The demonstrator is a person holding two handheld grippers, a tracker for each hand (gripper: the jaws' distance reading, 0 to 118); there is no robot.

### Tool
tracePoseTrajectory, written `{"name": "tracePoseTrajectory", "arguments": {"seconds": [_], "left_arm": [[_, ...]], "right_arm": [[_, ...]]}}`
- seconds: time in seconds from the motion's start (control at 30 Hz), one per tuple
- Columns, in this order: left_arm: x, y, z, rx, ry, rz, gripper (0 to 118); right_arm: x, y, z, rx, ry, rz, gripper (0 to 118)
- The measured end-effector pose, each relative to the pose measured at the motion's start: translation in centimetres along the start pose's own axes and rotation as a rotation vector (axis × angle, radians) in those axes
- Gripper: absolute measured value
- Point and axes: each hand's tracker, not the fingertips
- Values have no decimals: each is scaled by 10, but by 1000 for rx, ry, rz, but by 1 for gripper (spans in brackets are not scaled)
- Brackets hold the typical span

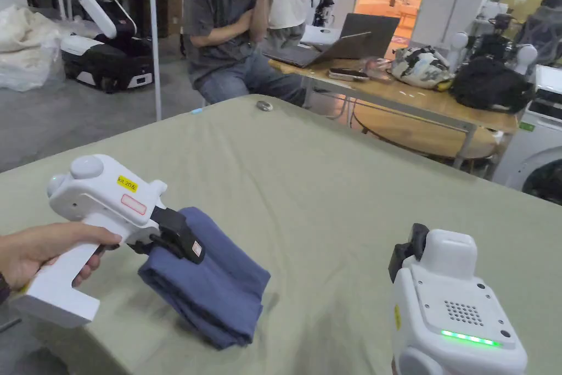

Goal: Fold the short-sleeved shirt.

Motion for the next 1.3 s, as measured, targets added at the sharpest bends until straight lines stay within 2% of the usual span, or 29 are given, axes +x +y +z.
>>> {"name": "tracePoseTrajectory", "arguments": {"seconds": [0.13,0.27,0.4,0.63,0.73,0.77,0.8,0.97,1.07,1.13,1.3], "left_arm": [[-50,27,33,8,105,64,18],[-83,55,57,19,211,59,18],[-75,58,68,-10,391,3,18],[-84,65,48,-42,515,-46,17],[-77,65,52,-19,588,-69,44],[-64,51,58,-20,601,-71,57],[-60,48,66,-5,610,-73,66],[-47,64,98,158,685,-160,68],[-34,61,91,276,578,-236,68],[-21,49,72,287,479,-258,68],[22,3,-11,341,405,-350,68]], "right_arm": [[-48,2,-20,-26,76,15,0],[-79,0,-33,-46,113,46,0],[-91,-2,-36,-59,127,56,0],[-86,-2,-37,-84,123,78,0],[-80,-1,-36,-83,119,85,0],[-77,0,-36,-85,112,84,0],[-74,0,-36,-86,111,81,0],[-55,3,-31,-86,107,56,0],[-40,4,-25,-87,84,46,0],[-27,5,-21,-91,73,37,0],[12,5,-7,-97,7,39,0]]}}
